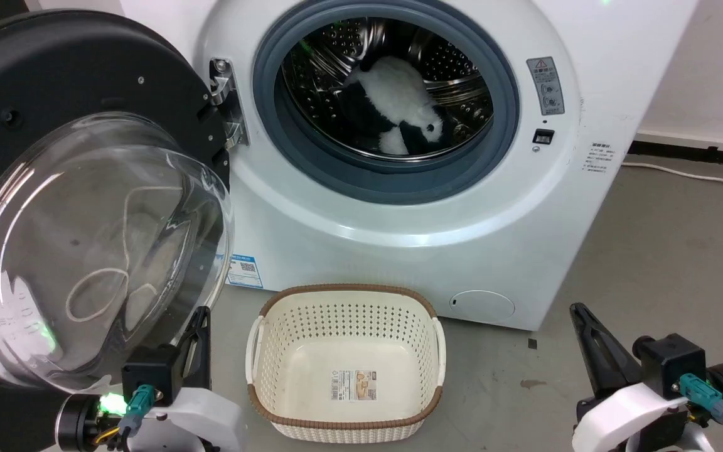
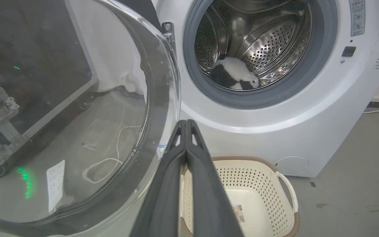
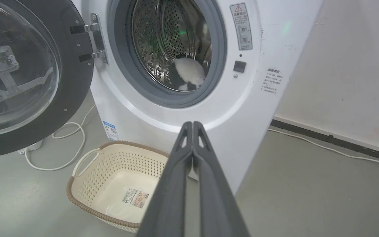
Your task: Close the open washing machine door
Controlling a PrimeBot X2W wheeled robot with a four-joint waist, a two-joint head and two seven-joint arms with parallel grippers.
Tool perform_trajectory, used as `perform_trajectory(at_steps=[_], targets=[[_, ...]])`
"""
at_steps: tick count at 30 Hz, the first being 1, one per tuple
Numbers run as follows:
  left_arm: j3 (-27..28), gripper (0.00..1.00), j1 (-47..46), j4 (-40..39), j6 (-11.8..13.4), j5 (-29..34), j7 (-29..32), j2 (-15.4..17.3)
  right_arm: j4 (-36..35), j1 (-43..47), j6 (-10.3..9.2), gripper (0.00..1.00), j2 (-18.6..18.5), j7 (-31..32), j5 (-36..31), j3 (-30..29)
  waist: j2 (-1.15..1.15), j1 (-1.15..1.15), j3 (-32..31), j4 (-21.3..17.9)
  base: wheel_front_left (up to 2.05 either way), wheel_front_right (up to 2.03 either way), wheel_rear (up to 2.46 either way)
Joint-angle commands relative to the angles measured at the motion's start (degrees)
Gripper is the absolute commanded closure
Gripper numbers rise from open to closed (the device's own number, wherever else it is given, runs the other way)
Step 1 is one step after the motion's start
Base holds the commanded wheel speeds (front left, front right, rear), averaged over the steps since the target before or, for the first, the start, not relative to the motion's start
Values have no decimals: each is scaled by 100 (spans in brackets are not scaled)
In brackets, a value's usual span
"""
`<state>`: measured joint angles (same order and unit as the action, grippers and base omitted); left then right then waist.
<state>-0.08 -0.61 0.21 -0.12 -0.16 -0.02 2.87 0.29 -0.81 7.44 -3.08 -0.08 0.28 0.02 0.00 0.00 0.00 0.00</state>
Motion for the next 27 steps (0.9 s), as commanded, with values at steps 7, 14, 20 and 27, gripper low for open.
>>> perform_trajectory(at_steps=[7,14,20,27], targets=[[8,100,61,-21,12,16,2,0,-29,81,5,100,21,8,-28,-2,0,0,0,0,0,0,0],[-13,0,-1,7,-1,-7,-13,0,6,4,0,0,0,-13,22,-2,0,0,0,0,0,0,0],[-69,0,-2,7,6,-39,-85,0,18,37,0,0,1,-85,104,-44,0,0,2,3,0,0,0],[-126,0,2,11,7,-70,-168,0,6,73,1,0,2,-169,175,-80,0,0,0,31,0,0,0]])
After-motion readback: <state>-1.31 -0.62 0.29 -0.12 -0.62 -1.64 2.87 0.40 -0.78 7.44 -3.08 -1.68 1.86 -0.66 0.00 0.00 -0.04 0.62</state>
